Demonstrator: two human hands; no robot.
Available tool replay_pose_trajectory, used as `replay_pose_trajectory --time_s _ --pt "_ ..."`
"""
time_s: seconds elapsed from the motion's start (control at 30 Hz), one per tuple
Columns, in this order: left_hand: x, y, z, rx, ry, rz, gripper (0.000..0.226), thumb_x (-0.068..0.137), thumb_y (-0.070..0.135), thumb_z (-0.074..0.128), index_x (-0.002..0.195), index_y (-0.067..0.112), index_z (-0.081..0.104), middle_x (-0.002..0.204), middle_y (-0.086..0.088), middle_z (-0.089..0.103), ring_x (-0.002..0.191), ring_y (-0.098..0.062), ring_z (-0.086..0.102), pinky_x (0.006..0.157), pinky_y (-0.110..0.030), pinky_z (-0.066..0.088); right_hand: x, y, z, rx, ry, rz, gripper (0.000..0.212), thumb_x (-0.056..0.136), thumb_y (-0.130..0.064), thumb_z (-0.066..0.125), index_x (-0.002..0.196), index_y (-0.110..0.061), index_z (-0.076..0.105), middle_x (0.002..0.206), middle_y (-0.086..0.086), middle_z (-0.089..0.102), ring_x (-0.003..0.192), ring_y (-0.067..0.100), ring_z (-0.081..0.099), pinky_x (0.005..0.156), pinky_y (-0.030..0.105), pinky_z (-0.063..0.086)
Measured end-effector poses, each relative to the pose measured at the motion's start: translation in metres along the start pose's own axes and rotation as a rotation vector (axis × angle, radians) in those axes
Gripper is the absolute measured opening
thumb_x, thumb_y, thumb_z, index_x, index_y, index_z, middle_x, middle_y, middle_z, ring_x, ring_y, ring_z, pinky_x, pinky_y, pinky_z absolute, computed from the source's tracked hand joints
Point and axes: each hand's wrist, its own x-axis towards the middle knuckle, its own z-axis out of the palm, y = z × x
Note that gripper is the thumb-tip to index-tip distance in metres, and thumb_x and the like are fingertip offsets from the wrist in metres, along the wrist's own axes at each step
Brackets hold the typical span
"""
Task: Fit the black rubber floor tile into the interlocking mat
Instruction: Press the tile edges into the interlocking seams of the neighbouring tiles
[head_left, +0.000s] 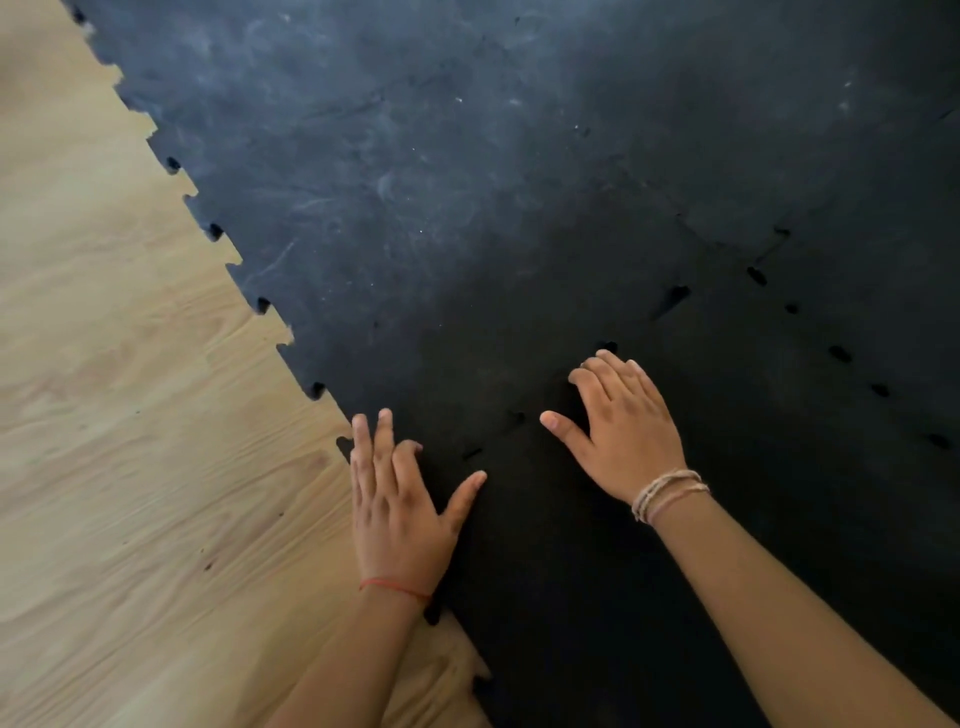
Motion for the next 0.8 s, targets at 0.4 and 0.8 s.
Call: replay_pose_trajectory --time_s 0.4,0.8 --pt "-0.006 0.0 -0.002 0.085 -0.098 0.1 0.076 0.087 0.063 0.019 0.125 0.003 0.047 0.144 -0.017 0.037 0.139 -0.026 0.009 0.115 -0.042 0.007 -0.011 0.01 0.032 0.027 0.141 0.021 0.066 0.092 -0.058 0.013 0.113 -0.013 0.055 0.125 0.013 0.057 0.128 0.03 0.043 0.108 0.043 0.023" --pt "-0.024 -0.01 0.011 -0.372 0.223 -0.131 0.089 0.083 0.068 0.029 0.113 -0.012 0.053 0.131 -0.03 0.047 0.133 -0.039 0.028 0.107 -0.045 0.026 0.043 0.087 0.008 0.23 0.103 0.563 0.083 0.086 -0.064 0.035 0.148 -0.011 0.016 0.158 0.007 -0.004 0.144 0.022 -0.004 0.116 0.036 0.002"
